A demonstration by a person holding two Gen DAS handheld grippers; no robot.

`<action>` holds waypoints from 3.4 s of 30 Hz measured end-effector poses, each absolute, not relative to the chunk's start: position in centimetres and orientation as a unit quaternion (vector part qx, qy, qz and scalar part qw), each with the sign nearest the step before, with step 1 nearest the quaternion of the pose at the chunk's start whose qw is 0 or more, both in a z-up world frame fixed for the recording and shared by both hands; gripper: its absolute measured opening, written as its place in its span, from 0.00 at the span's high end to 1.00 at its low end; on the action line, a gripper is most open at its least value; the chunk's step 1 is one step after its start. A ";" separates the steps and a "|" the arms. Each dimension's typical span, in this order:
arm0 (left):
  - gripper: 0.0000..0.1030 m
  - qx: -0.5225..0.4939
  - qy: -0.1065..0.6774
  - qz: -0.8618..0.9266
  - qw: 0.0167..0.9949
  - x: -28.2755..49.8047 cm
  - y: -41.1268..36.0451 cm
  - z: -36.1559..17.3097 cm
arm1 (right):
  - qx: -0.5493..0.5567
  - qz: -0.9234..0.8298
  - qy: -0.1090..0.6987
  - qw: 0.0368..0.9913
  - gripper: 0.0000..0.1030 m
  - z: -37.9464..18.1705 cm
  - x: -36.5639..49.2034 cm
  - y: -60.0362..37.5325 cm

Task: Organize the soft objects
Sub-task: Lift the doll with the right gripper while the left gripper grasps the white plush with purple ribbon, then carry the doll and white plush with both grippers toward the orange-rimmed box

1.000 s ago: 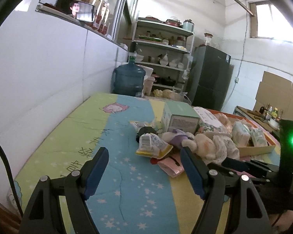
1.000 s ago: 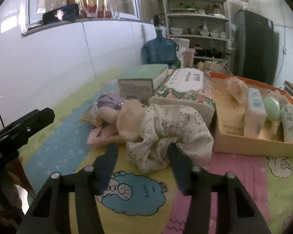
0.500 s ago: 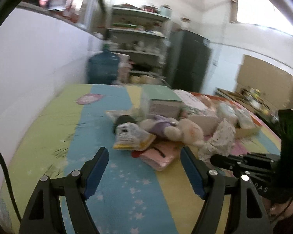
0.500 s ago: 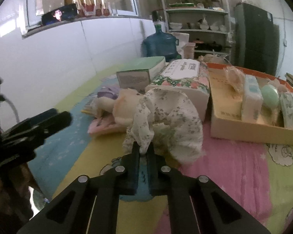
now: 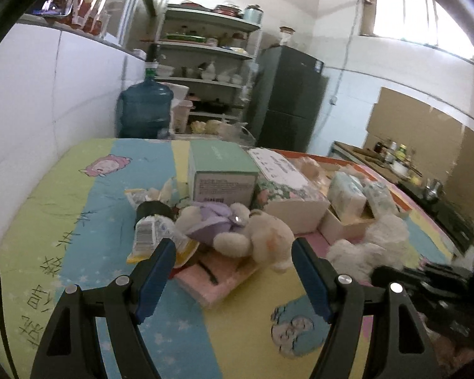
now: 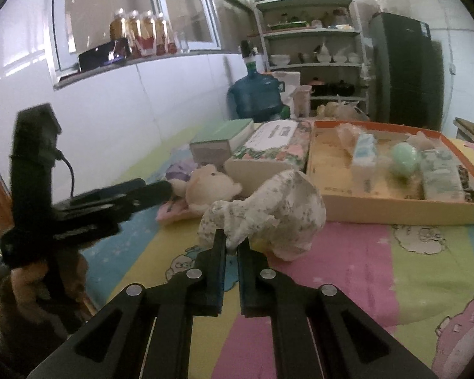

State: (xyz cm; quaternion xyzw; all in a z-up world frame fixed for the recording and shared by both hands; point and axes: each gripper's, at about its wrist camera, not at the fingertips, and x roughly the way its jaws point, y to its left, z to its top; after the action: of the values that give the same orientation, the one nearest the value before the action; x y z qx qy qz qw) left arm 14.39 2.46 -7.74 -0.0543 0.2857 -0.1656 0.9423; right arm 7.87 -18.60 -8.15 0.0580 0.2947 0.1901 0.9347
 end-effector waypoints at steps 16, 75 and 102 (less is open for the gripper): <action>0.27 -0.056 0.324 -0.121 0.937 17.9 -0.6 -8.6 | 0.103 0.222 0.279 0.928 0.93 -8.5 7.9 -21.0; 0.56 -0.105 0.265 -0.179 0.942 11.9 -1.4 -7.1 | 0.116 0.136 0.327 0.928 0.84 -9.8 12.0 -22.9; 0.56 -0.078 0.228 -0.200 0.950 9.2 -4.2 -4.0 | 0.143 0.117 0.272 0.944 0.83 -6.7 7.5 -27.7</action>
State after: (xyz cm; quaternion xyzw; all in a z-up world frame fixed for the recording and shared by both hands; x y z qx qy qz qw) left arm 9.15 -4.21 -3.99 -0.0775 0.2277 -0.2003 0.9497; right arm 7.47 -27.70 -6.66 0.1426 0.2724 0.1173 0.9443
